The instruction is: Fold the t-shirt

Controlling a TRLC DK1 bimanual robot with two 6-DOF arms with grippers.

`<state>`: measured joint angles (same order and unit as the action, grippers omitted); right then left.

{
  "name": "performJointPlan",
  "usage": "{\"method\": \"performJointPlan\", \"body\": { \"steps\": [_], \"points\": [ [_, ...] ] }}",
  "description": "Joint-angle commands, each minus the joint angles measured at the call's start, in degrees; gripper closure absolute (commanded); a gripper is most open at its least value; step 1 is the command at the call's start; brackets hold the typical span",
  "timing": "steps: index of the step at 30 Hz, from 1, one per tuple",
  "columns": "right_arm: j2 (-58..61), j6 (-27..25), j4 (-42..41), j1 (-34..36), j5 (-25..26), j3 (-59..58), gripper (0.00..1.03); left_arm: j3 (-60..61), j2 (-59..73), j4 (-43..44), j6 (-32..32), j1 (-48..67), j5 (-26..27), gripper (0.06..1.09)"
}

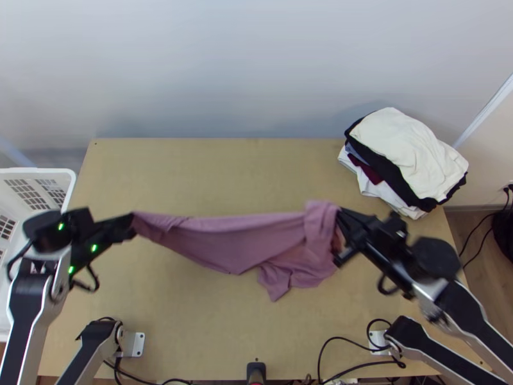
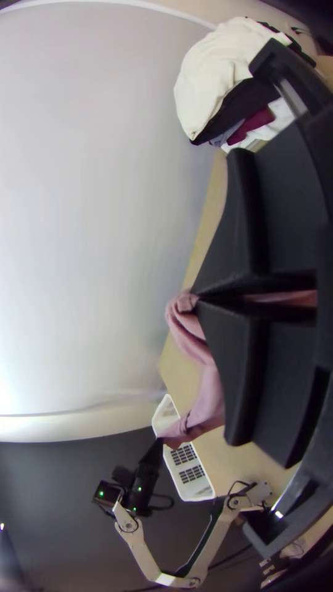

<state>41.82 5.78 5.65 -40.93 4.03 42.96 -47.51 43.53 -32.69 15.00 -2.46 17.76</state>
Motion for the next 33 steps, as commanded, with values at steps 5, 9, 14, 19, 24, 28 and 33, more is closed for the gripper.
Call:
{"method": "performJointPlan", "body": {
  "steps": [5, 9, 14, 19, 24, 28, 33],
  "points": [
    [14.3, 2.0, -15.1, 6.7, -2.1, -0.2, 1.00, -3.6, 20.4, 14.0, 0.3, 0.3, -0.4, 1.05],
    [22.6, 5.0, -19.4, 10.1, -2.9, 2.6, 1.00, -10.0, 33.1, 19.2, 2.2, 0.7, -0.3, 1.05],
    [33.5, 11.1, -21.5, 14.2, -3.2, 8.7, 1.00, -19.8, 46.7, 21.1, 5.3, 1.3, -0.6, 1.05],
    [43.0, 14.3, -21.6, 15.2, -3.3, 14.7, 1.00, -26.8, 55.4, 21.9, 6.5, 1.5, -2.1, 1.05],
    [48.7, 16.5, -20.6, 15.1, -3.4, 17.6, 1.00, -28.7, 56.5, 22.0, 6.9, 2.3, -1.5, 0.42],
    [50.2, 16.8, -19.9, 14.7, -3.4, 17.8, 1.00, -28.1, 52.8, 20.3, 5.4, 3.2, -0.5, 0.09],
    [50.3, 16.9, -19.9, 14.7, -3.4, 17.0, 1.00, -25.6, 45.9, 20.7, -0.1, 3.0, -0.6, 0.09]
  ]
}}
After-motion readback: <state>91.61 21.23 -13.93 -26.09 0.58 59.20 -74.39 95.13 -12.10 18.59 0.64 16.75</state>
